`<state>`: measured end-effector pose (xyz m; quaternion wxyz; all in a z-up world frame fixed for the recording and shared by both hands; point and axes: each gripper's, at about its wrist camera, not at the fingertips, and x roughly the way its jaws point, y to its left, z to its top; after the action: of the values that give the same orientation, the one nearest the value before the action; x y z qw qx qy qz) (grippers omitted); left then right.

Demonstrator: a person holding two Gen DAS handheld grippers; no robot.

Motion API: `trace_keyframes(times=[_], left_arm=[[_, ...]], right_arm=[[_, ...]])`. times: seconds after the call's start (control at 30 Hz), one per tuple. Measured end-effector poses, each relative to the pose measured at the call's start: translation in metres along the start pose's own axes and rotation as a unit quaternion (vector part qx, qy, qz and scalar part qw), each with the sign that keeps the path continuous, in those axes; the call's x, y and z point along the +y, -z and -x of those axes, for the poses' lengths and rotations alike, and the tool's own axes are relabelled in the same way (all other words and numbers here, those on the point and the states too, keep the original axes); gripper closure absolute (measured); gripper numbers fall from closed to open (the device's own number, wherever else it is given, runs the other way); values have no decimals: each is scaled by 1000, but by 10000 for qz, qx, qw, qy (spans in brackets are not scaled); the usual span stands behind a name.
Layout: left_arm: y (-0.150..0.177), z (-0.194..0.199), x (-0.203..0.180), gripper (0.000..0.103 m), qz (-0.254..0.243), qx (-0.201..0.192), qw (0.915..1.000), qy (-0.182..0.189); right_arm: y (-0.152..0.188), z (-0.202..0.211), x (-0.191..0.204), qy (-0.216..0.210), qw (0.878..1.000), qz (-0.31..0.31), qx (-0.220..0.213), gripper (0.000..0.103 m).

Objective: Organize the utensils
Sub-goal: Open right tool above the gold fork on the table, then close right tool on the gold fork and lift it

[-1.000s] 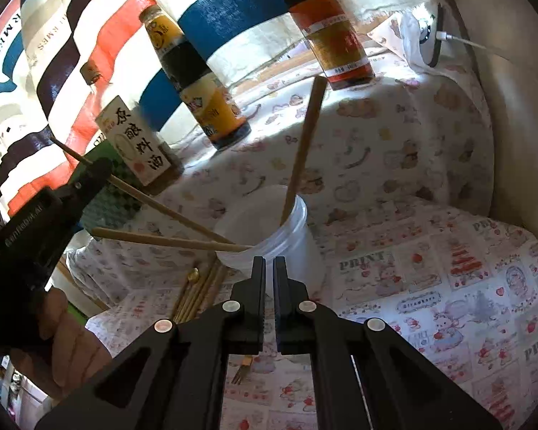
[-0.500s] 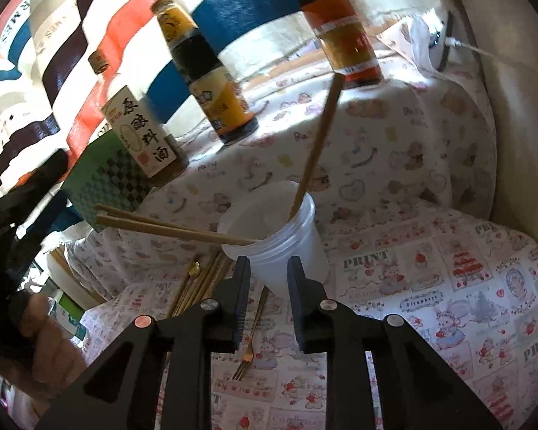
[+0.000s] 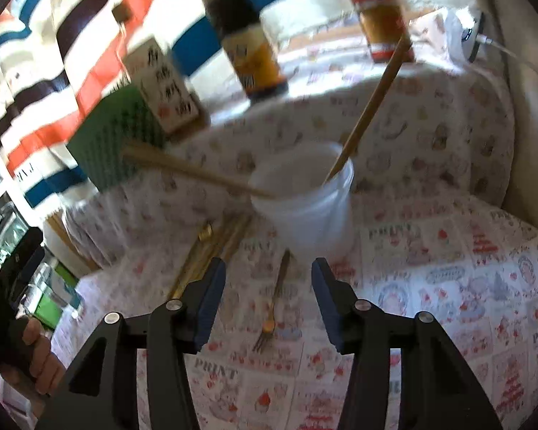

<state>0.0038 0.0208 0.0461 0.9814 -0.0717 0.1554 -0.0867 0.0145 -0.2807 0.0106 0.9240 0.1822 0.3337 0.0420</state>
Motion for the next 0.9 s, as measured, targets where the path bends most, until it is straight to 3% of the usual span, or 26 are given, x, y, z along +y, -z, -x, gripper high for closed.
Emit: trace_keyframes(times=[0.07,0.2,0.27,0.43,0.5,0.7,0.83,0.9], left_arm=[[7,-9,5,0,8,327,9992,-235],[14,-10,16,0,428,258,9979,-416],[14,-10,14,0,337,290,9986,-269],[16,-12,8,0,192,284,9988,-345],[16,-12,8,0,258,330,9991,-109],[16,-11,3,0,122,211,9995,-222],[17,-13,3,0,145,274,9993,-214],[18,-13,3,0,153,295,9992,-214]], right_arm=[[5,-10,4,118,9996,30,272,48],[17,-29,17,197,9965,324,742,48],[24,-35,27,351,9944,608,787,48],[39,-49,41,602,9895,874,985,48],[45,-56,44,814,9868,933,1044,50],[56,-71,47,1027,9809,1085,1247,68],[57,-71,46,1072,9794,1139,1276,89],[56,-71,46,1073,9791,1158,1284,91]])
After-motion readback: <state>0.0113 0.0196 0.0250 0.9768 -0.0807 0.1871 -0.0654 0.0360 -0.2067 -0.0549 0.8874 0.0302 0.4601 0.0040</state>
